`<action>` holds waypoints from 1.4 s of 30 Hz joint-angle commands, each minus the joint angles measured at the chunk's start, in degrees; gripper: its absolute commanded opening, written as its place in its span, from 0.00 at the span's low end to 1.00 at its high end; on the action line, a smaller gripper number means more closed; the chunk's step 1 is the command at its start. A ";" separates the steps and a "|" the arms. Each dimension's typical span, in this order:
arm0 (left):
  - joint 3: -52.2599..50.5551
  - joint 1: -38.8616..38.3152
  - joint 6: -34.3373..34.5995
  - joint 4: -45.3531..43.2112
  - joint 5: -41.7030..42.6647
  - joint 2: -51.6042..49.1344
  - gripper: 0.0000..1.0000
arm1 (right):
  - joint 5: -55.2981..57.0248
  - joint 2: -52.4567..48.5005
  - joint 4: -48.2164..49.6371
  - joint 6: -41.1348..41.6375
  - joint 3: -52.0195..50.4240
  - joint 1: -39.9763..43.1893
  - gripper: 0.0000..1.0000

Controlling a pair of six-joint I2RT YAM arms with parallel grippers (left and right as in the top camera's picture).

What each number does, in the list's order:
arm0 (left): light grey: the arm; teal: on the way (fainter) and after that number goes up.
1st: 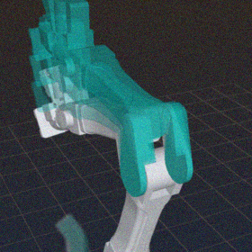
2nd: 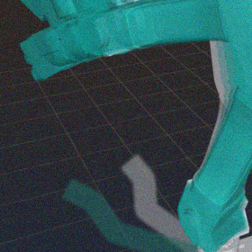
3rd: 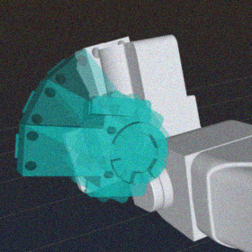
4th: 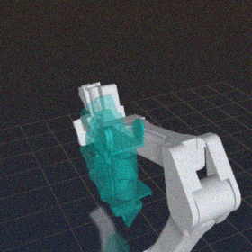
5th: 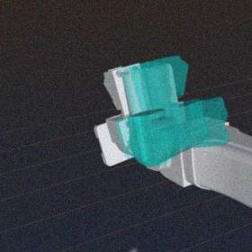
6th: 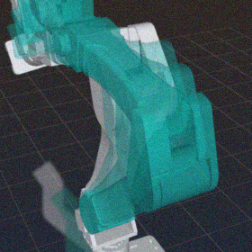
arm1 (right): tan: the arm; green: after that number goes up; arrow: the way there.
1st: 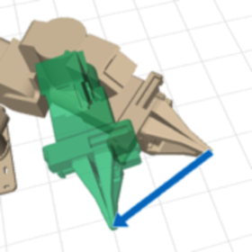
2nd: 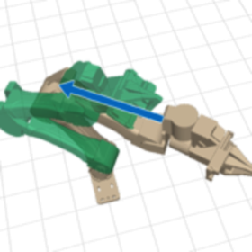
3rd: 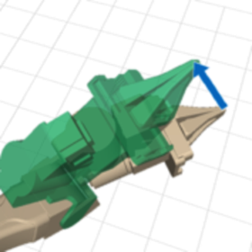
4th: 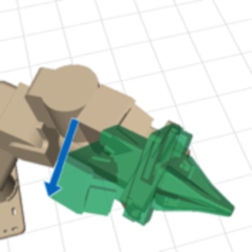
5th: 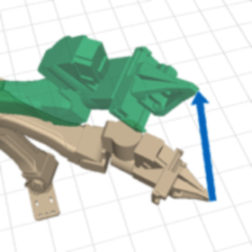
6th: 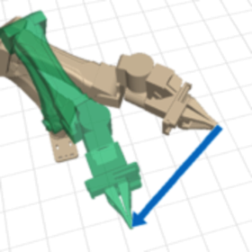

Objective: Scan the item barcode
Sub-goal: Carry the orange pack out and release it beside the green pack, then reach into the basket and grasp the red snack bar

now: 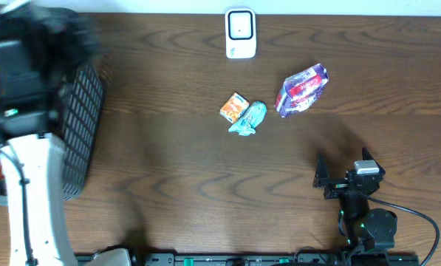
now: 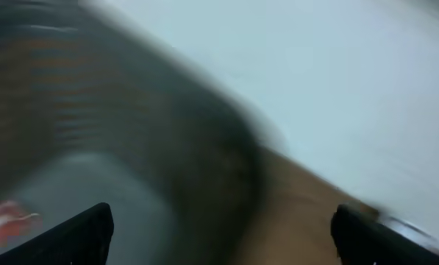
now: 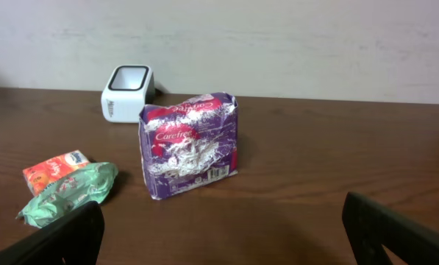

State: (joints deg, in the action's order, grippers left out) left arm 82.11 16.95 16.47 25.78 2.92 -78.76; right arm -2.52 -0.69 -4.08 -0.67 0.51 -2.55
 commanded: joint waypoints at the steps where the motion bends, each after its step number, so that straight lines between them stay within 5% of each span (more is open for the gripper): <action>1: -0.48 7.08 -10.49 1.55 -8.02 -2.03 0.94 | 0.52 0.31 -0.17 -0.46 -0.20 -0.35 0.99; 3: -1.40 10.27 -18.14 1.62 -8.46 -3.43 0.95 | 0.52 0.31 -0.17 -0.48 -0.20 -0.35 0.99; 11: -2.19 18.51 -31.32 4.90 -8.57 -11.65 0.88 | 0.52 0.31 -0.17 -0.46 -0.17 -0.35 0.99; 22: -6.27 21.55 -55.23 5.90 -8.55 -20.00 0.85 | 0.52 0.31 -0.17 -0.46 -0.20 -0.35 0.99; 31: -6.29 25.53 -56.26 5.29 -6.69 -25.24 0.80 | 0.52 0.31 -0.17 -0.46 -0.20 -0.35 0.99; 42: -6.43 26.27 -65.57 6.05 -2.10 -28.65 0.75 | 0.52 0.31 -0.17 -0.46 -0.17 -0.35 0.99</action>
State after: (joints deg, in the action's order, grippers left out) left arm 76.25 43.29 -45.93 31.83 -0.38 -105.49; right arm -2.52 -0.69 -4.08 -0.67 0.51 -2.55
